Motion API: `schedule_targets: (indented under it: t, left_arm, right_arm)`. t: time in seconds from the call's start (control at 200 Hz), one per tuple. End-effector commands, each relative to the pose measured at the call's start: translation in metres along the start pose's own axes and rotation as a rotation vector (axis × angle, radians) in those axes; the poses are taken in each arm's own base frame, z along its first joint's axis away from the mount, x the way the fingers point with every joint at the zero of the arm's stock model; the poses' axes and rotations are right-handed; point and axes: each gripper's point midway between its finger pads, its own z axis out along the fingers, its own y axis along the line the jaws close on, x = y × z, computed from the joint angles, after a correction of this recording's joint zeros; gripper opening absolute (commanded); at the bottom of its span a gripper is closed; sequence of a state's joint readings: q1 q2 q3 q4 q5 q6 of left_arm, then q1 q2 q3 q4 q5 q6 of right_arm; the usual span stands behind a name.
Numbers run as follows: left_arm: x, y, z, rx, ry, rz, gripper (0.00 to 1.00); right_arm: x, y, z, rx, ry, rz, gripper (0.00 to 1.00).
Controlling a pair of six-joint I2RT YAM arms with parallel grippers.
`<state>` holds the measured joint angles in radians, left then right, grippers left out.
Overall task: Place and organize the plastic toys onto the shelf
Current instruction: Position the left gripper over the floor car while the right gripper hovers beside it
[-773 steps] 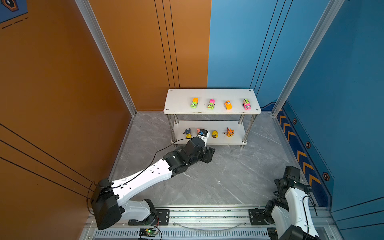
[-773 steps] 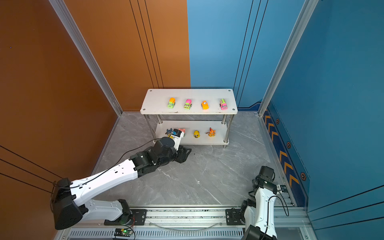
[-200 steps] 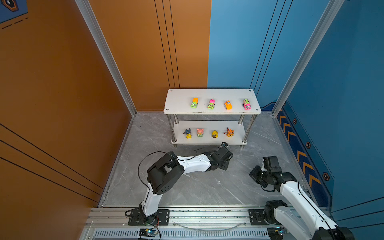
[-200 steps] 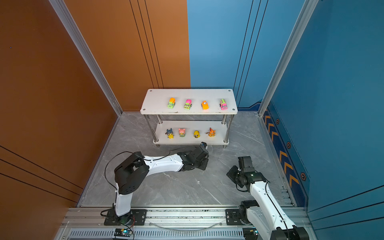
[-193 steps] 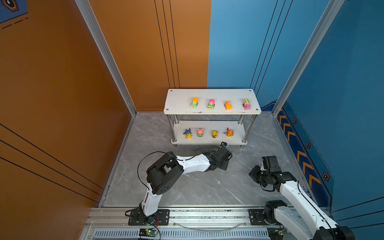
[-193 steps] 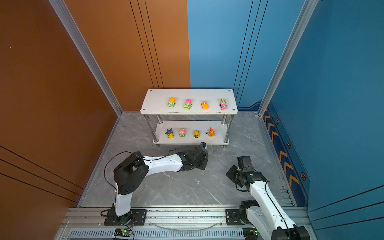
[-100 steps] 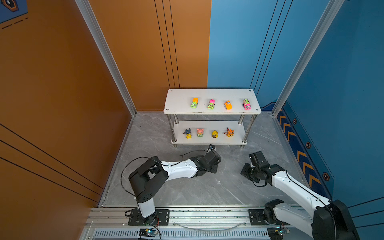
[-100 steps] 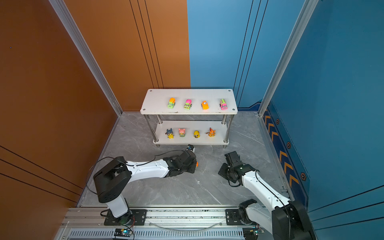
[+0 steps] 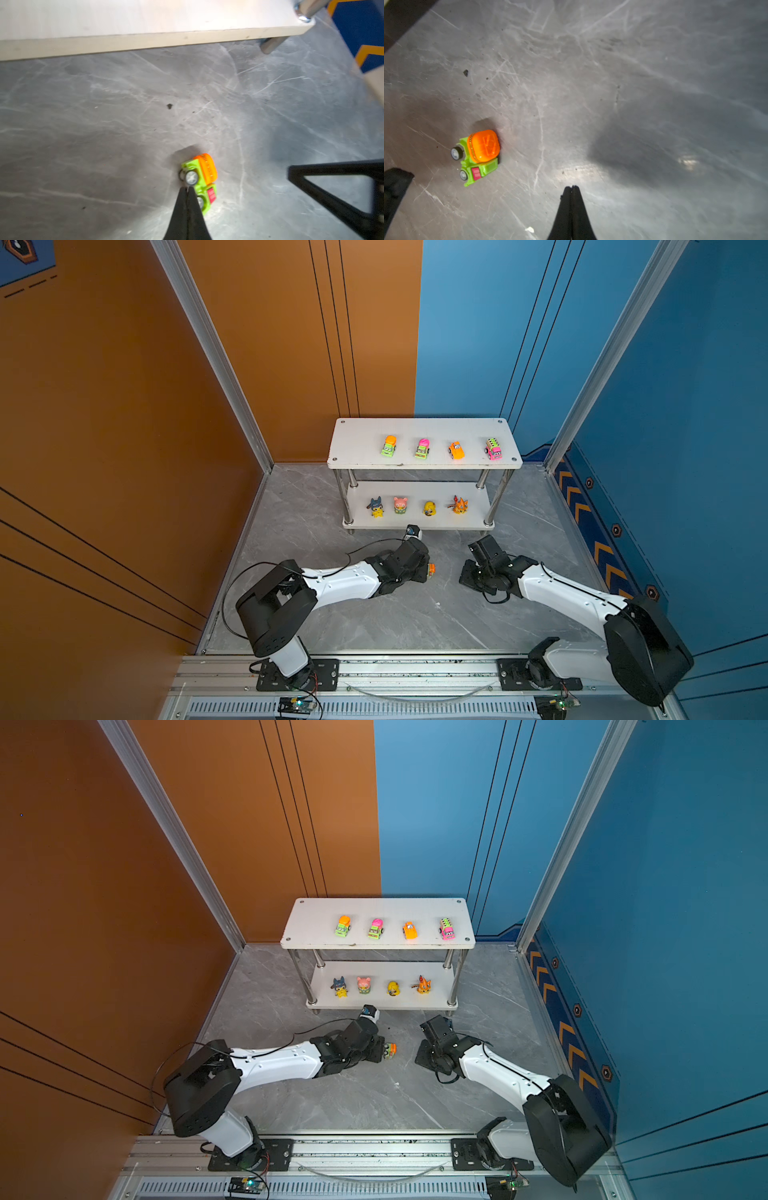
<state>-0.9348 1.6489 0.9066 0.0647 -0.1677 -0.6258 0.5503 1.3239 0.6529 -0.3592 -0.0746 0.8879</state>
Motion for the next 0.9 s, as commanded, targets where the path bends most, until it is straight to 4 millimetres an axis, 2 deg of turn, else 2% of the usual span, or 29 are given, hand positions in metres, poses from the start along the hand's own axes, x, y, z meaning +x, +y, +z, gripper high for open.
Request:
schedule_targets:
  t: [0.0,0.33,0.516,0.686,0.786,0.896]
  left_arm:
    - [0.002,-0.019,0.007,0.067,0.019,0.009,0.00]
    - [0.021,0.003,0.022,0.020,0.056,-0.026,0.00]
    - [0.028,0.014,0.031,0.019,0.074,-0.053,0.00]
    - [0.030,0.022,0.027,0.002,0.070,-0.064,0.00]
    - [0.031,0.034,0.020,-0.020,0.061,-0.076,0.00]
    - [0.041,0.049,0.012,-0.051,0.060,-0.094,0.00]
  right_arm:
    - [-0.007,0.009,0.003,-0.014,-0.020,0.022,0.00]
    - [-0.010,0.007,0.000,-0.004,-0.031,0.023,0.00]
    - [-0.009,-0.003,-0.005,0.013,-0.041,0.027,0.00]
    - [-0.009,-0.012,-0.008,0.023,-0.047,0.042,0.00]
    - [-0.010,-0.011,-0.008,0.022,-0.047,0.042,0.00]
    - [-0.011,-0.010,-0.007,0.022,-0.045,0.041,0.00]
